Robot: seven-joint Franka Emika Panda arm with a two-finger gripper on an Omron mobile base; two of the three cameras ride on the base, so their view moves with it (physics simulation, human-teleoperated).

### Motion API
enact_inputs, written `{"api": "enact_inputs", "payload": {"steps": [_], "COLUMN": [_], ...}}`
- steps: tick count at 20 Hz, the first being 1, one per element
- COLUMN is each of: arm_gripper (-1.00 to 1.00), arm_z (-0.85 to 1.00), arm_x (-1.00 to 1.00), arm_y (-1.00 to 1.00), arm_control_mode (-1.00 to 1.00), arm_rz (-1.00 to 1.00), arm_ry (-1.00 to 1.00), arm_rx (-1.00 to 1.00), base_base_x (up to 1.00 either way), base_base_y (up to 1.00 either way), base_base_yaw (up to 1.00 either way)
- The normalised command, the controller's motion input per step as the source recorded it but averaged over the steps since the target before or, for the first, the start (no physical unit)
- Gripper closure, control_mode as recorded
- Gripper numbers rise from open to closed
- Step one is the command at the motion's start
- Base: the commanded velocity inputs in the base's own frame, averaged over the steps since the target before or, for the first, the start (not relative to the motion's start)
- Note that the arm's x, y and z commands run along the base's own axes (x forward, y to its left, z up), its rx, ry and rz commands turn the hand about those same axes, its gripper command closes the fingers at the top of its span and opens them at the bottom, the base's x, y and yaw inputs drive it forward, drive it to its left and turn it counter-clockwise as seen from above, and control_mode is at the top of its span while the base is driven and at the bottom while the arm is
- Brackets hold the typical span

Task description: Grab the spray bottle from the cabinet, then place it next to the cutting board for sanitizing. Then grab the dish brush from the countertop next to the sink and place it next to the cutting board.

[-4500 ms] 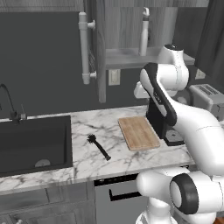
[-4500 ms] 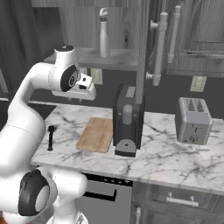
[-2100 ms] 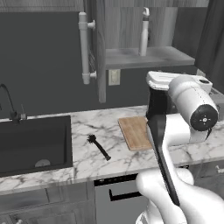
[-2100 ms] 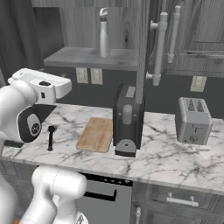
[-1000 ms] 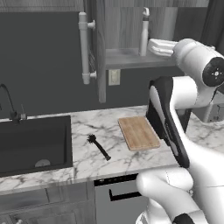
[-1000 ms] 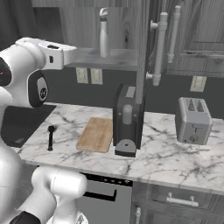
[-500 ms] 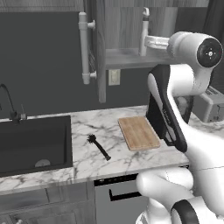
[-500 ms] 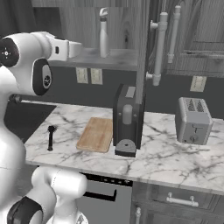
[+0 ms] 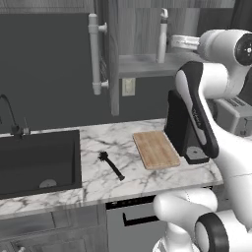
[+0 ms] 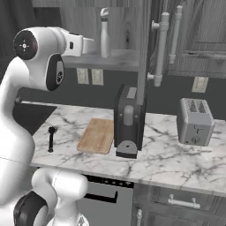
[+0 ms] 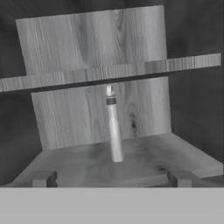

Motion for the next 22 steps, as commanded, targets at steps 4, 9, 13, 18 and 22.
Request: {"api": "enact_inputs", "payload": {"steps": [4, 9, 13, 18, 22], "arm_gripper": [-1.00, -1.00, -1.00, -1.00, -1.00], "arm_z": [0.00, 0.00, 0.00, 0.00, -0.05], "arm_x": [0.13, 0.14, 0.18, 0.27, 0.37], "arm_y": [-0.17, -0.02, 0.00, 0.00, 0.00], "arm_control_mode": [-1.00, -1.00, -1.00, -1.00, -1.00], "arm_rz": [0.05, 0.02, 0.00, 0.00, 0.00], "arm_ry": [-0.03, -0.01, 0.00, 0.00, 0.00], "arm_rx": [0.00, 0.00, 0.00, 0.00, 0.00], "base_base_x": [0.00, 0.00, 0.00, 0.00, 0.00], "base_base_y": [0.00, 0.00, 0.00, 0.00, 0.00], "base_base_yaw": [0.00, 0.00, 0.00, 0.00, 0.00]}}
